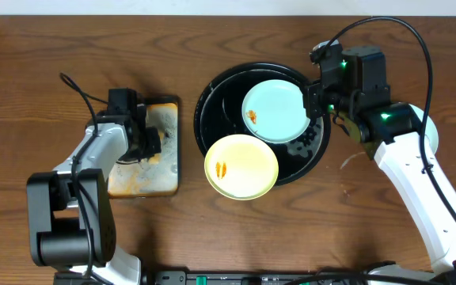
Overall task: Clean dirty plates on tray and stack at the side
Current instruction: 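Dip the sponge in the soapy tray with the left gripper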
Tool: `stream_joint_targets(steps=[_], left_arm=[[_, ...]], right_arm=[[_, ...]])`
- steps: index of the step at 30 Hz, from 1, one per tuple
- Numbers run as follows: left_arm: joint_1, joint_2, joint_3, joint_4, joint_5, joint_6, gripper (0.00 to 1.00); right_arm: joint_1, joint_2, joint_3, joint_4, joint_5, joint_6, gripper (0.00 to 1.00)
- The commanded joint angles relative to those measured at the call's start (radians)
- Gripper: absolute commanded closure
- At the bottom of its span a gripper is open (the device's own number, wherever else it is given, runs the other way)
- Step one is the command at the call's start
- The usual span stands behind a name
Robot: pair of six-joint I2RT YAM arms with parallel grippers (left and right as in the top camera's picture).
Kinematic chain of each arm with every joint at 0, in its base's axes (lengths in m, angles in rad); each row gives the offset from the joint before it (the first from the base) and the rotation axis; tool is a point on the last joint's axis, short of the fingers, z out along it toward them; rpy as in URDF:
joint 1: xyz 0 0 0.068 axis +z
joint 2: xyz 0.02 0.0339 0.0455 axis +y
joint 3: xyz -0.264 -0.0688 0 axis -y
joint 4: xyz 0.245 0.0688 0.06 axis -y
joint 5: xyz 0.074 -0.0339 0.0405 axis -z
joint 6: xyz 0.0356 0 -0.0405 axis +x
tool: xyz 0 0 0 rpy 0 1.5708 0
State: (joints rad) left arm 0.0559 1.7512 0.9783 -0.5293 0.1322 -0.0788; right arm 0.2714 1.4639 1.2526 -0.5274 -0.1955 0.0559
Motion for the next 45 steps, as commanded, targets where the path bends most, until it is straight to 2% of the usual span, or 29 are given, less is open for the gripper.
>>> stream_joint_targets(steps=[1,4,6,13,17,21,22,23,28,31,33,36,37,45], left_arm=[[0.0,-0.027,0.022,-0.086,0.021,-0.013,0.83],[0.0,-0.075,0.04,-0.122,0.021,-0.013,0.66],[0.0,-0.105,0.04,-0.12,0.021,-0.012,0.58],[0.0,-0.095,0.016,-0.066,0.001,-0.003,0.56],[0.0,-0.042,-0.04,0.026,-0.001,-0.005,0.64],[0.0,0.024,-0.053,0.077,-0.002,-0.004,0.81],[0.0,0.039,-0.053,0.085,-0.002,-0.005,0.9],[0.0,0.052,-0.053,0.092,-0.002,-0.005,0.92],[0.0,0.039,-0.032,0.073,0.016,-0.012,0.92],[0.0,0.001,0.013,0.013,0.018,-0.032,0.83],[0.0,-0.031,0.042,-0.033,0.017,-0.035,0.68],[0.0,-0.088,0.06,-0.088,0.017,-0.035,0.51],[0.0,-0.106,0.06,-0.105,0.016,-0.034,0.49],[0.0,-0.097,0.032,-0.173,0.014,-0.03,0.49]], right_arm=[[-0.005,-0.018,0.003,-0.002,-0.011,-0.001,0.83],[-0.005,-0.018,0.003,-0.003,-0.011,-0.001,0.83],[-0.005,-0.018,0.003,-0.003,-0.011,-0.001,0.83],[-0.005,-0.018,0.003,-0.002,-0.011,-0.001,0.83],[-0.005,-0.018,0.003,-0.002,-0.011,-0.001,0.83],[-0.005,-0.018,0.003,-0.004,-0.011,-0.001,0.83],[-0.005,-0.018,0.003,-0.005,-0.011,-0.001,0.83],[-0.005,-0.018,0.003,-0.005,-0.011,-0.001,0.84],[-0.005,-0.018,0.003,-0.008,-0.011,-0.001,0.84],[-0.005,-0.018,0.003,-0.008,-0.011,-0.001,0.84],[-0.005,-0.018,0.003,-0.008,-0.011,-0.001,0.84],[-0.005,-0.018,0.003,-0.008,-0.011,-0.001,0.84],[-0.005,-0.018,0.003,-0.008,-0.011,-0.001,0.84],[-0.005,-0.018,0.003,-0.008,-0.011,-0.001,0.84]])
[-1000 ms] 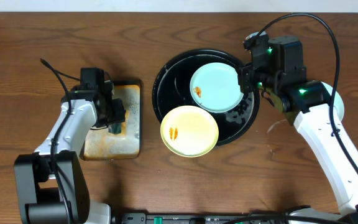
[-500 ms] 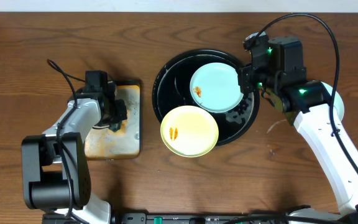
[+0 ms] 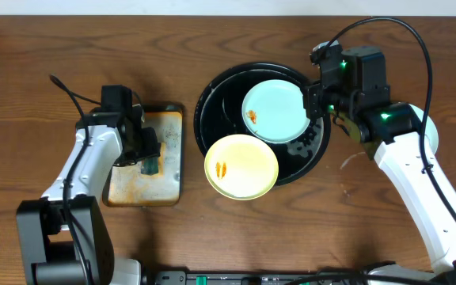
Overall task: Clean dirty plates on tray and stack at the side
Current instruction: 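Dip the sponge in the soapy tray with the left gripper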
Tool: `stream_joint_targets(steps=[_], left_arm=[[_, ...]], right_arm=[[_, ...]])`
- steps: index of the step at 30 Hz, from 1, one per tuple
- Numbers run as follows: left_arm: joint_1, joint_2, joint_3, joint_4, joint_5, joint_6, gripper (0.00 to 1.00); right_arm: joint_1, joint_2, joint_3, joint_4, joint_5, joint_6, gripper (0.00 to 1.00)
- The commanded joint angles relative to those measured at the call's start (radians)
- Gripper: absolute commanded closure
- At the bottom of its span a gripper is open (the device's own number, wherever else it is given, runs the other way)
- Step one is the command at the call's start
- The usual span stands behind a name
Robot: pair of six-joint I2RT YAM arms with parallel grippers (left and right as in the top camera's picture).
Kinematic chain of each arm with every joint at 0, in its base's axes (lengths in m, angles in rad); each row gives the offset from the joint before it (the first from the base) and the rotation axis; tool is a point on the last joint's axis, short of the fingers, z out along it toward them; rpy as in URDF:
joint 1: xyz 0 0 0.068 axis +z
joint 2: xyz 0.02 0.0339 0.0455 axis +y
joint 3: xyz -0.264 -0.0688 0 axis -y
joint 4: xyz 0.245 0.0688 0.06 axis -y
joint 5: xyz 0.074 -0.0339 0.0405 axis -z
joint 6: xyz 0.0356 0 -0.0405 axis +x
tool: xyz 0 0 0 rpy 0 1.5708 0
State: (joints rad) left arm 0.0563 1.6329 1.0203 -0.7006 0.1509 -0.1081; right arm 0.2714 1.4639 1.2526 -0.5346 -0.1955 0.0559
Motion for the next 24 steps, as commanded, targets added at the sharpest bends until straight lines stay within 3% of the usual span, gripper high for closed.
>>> stream_joint_targets(steps=[1,10,11,12,14,24], left_arm=[[0.0,0.027,-0.02,0.002,-0.005,0.0,0.5],[-0.002,0.087,-0.092,0.058,0.0,-0.001,0.58],[-0.002,0.096,-0.099,0.07,-0.001,-0.001,0.63],[-0.002,0.108,-0.107,0.082,-0.001,-0.001,0.75],[-0.001,0.116,-0.107,0.081,-0.001,-0.001,0.91],[-0.002,0.079,-0.042,0.019,-0.001,-0.006,0.93]], right_arm=[[-0.005,-0.018,0.003,0.0,-0.011,-0.002,0.84],[-0.005,-0.018,0.003,0.0,-0.011,-0.001,0.84],[-0.005,-0.018,0.003,0.0,-0.011,-0.001,0.85],[-0.005,-0.018,0.003,0.0,-0.011,-0.001,0.84],[-0.005,-0.018,0.003,0.0,-0.011,-0.001,0.84],[-0.005,-0.018,0.003,0.0,-0.011,-0.002,0.84]])
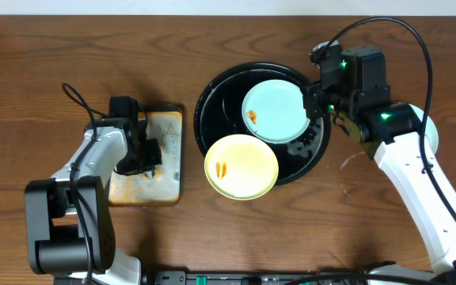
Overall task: Clean dirty plates on tray and stack at the side
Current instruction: 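Dip the sponge in the soapy tray with the left gripper, then lift the sponge with left gripper and move it over the green plate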
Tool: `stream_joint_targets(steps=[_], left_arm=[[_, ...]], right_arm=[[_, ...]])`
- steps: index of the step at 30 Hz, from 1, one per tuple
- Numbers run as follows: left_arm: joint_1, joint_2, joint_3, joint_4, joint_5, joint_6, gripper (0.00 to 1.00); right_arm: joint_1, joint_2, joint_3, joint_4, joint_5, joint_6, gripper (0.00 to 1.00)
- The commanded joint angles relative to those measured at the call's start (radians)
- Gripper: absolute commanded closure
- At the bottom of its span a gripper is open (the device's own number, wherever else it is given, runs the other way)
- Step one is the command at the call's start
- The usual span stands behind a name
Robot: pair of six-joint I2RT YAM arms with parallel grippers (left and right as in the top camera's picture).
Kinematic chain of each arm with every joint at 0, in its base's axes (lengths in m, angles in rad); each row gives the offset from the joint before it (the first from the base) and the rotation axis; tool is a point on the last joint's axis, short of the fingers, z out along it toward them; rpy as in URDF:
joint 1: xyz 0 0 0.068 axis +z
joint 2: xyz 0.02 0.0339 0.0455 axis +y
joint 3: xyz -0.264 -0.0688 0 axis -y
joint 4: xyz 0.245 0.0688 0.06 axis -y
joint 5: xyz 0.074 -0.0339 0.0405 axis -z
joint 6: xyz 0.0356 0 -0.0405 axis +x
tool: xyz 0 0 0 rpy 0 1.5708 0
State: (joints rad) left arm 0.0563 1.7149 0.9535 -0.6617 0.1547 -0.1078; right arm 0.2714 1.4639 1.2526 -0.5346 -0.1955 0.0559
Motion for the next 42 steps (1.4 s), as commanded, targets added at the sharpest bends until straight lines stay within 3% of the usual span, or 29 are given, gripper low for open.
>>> stream_joint_targets(steps=[1,8,11,17,22,34,42], left_arm=[[-0.002,-0.012,0.032,-0.033,-0.005,-0.01,0.93],[-0.002,-0.103,0.158,-0.147,-0.002,-0.034,0.93],[-0.002,-0.124,0.214,-0.161,0.065,-0.035,0.93],[-0.002,-0.123,0.269,-0.153,0.164,-0.054,0.93],[-0.021,-0.123,0.303,-0.066,0.268,-0.148,0.93],[-0.261,-0.098,0.303,0.221,0.271,-0.354,0.93],[-0.386,0.008,0.303,0.402,0.272,-0.456,0.93]], right_arm=[[-0.005,-0.018,0.003,0.0,-0.011,-0.002,0.84],[-0.005,-0.018,0.003,0.005,0.117,-0.002,0.81],[-0.006,-0.006,0.003,0.011,0.178,-0.003,0.79],[-0.008,0.083,0.003,0.006,0.127,-0.061,0.81],[-0.018,0.227,0.003,0.008,0.14,-0.039,0.96],[-0.048,0.443,0.003,0.063,0.116,0.004,0.97],[-0.051,0.516,0.003,0.086,0.111,0.011,0.97]])
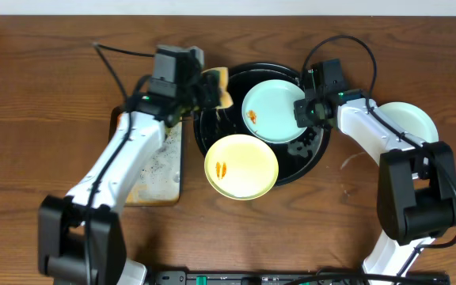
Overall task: Clean dirty plates on tray and stack at the side
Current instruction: 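Lift the sponge with left gripper and move it over the green plate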
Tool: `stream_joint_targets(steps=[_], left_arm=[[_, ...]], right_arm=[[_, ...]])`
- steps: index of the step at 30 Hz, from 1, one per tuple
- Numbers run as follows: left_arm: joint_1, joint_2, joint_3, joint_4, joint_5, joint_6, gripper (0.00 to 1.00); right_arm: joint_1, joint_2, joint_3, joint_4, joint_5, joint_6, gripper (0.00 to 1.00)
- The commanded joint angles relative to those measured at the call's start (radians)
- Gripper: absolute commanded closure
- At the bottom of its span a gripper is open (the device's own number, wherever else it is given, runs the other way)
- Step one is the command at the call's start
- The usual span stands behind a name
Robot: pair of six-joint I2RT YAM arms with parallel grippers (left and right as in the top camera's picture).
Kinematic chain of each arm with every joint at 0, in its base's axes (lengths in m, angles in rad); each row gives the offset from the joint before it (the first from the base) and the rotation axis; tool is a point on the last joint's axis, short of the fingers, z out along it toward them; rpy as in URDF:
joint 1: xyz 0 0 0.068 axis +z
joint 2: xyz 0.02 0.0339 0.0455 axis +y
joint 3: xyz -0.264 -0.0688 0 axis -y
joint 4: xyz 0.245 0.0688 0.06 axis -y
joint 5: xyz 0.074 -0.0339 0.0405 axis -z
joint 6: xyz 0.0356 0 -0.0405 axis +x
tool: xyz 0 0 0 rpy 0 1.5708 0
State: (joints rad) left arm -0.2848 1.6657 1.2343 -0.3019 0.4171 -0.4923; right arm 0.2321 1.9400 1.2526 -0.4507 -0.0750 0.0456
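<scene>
A round black tray (pixel 212 138) holds a light blue plate (pixel 274 111) with an orange smear near its left side. A yellow plate (pixel 241 166) with an orange smear lies over the tray's front-left rim. My left gripper (pixel 204 89) is shut on a yellow sponge (pixel 218 83) above the tray's back-left rim, just left of the blue plate. At the blue plate's right rim sits my right gripper (pixel 301 111); its body hides the fingers, so the grip cannot be made out.
A stained wooden board (pixel 155 170) lies left of the tray, partly under the left arm. A pale plate (pixel 408 120) rests on the table to the right of the tray, behind the right forearm. Cables arch over both arms.
My left gripper left the board and now holds the sponge over the tray's back-left rim. The right arm has dropped low at the blue plate's rim, uncovering a pale plate on the right.
At first my left gripper was down on the stained board at the left, and it stayed there shifting slightly while the board slid a little. The right arm hung still over the tray's right side. Now the sponge is at the tray and both grippers flank the blue plate.
</scene>
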Motion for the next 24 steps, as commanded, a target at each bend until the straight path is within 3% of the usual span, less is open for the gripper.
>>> stream_joint_targets(steps=[1,10,17,24], left_arm=[[-0.06,0.074,0.022,0.059,0.009,-0.078,0.93],[-0.161,0.234,0.022,0.193,0.009,-0.179,0.93],[-0.167,0.359,0.022,0.319,0.047,-0.297,0.93],[-0.19,0.412,0.023,0.341,0.034,-0.301,0.93]], right_arm=[[-0.012,0.05,0.003,0.003,-0.012,0.027,0.97],[-0.01,0.077,0.003,0.014,-0.012,0.036,0.98],[-0.01,0.077,0.003,0.012,-0.011,0.036,0.98],[-0.01,0.077,0.003,0.012,-0.011,0.036,0.98]])
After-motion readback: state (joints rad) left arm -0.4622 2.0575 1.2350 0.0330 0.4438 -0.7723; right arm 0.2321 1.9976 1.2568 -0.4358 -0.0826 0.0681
